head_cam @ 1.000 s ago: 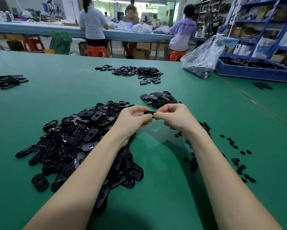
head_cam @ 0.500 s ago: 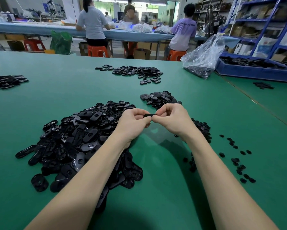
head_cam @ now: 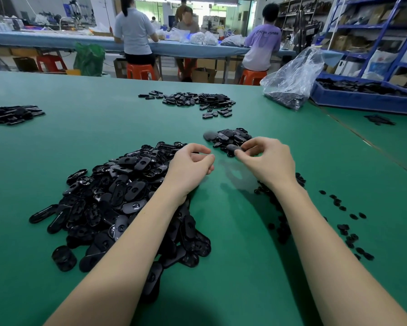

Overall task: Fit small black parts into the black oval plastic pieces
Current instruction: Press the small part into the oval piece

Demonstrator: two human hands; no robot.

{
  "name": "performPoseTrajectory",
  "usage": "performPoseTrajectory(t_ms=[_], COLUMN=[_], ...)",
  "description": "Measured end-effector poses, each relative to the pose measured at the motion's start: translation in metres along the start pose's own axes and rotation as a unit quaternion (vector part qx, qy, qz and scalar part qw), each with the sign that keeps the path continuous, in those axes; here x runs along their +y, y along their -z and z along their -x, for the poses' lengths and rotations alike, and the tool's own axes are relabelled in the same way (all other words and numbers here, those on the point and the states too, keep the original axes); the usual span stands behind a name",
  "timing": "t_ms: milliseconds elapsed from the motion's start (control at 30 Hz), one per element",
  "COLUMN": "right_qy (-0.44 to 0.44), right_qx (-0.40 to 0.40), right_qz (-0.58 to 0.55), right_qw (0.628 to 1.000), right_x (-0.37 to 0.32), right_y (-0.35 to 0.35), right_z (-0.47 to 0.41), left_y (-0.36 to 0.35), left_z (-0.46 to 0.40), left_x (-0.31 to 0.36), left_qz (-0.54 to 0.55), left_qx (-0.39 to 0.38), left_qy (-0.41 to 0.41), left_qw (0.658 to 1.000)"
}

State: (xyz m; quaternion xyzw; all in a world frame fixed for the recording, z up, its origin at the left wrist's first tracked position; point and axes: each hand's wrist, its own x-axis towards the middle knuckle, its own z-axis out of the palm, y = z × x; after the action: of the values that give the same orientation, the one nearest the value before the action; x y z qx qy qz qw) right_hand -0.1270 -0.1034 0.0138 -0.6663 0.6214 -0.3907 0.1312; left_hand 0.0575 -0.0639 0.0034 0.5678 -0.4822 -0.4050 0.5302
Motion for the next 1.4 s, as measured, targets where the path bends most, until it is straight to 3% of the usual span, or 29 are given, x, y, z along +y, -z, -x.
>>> performPoseTrajectory(t_ms=[100,400,600,733,900,1100,1233,1400], right_qy=[-0.058,-0.106,-0.082,-0.045,-0.027,-0.021,-0.02,-0.023], right_qx=[0.029,-0.014,-0.015,-0.018,-0.093,-0.156,-0.164,-0.169], right_qz=[0.02,0.114,0.101,0.052,0.031,0.021,0.008,0.001], right_qw=[0.998,0.988,0.991,0.997,0.995,0.987,0.986,0.985], right_x=[0.002,-0.008,-0.008,-0.011,-0.003,0.008,0.009,0.01], right_y=[-0.002,-0.017,-0.019,-0.009,-0.004,0.004,0.009,0.015], right_z=[-0.024,-0.079,-0.063,-0.033,0.005,0.012,0.012,0.01], left_y=[0.002,0.01,0.02,0.025,0.034,0.036,0.037,0.034], left_z=[-0.003,-0.009,-0.009,-0.009,-0.003,0.008,0.01,0.01], left_x=[-0.003,-0.003,0.0,0.004,0.016,0.028,0.031,0.03], left_qz=[-0.004,0.009,-0.039,-0.143,-0.367,-0.567,-0.56,-0.511], left_qx=[0.002,0.041,0.045,0.035,0.012,-0.076,-0.109,-0.079], left_qy=[0.001,-0.023,-0.031,-0.074,-0.163,-0.124,-0.084,-0.127], left_qw=[1.0,0.999,0.998,0.986,0.916,0.811,0.817,0.846])
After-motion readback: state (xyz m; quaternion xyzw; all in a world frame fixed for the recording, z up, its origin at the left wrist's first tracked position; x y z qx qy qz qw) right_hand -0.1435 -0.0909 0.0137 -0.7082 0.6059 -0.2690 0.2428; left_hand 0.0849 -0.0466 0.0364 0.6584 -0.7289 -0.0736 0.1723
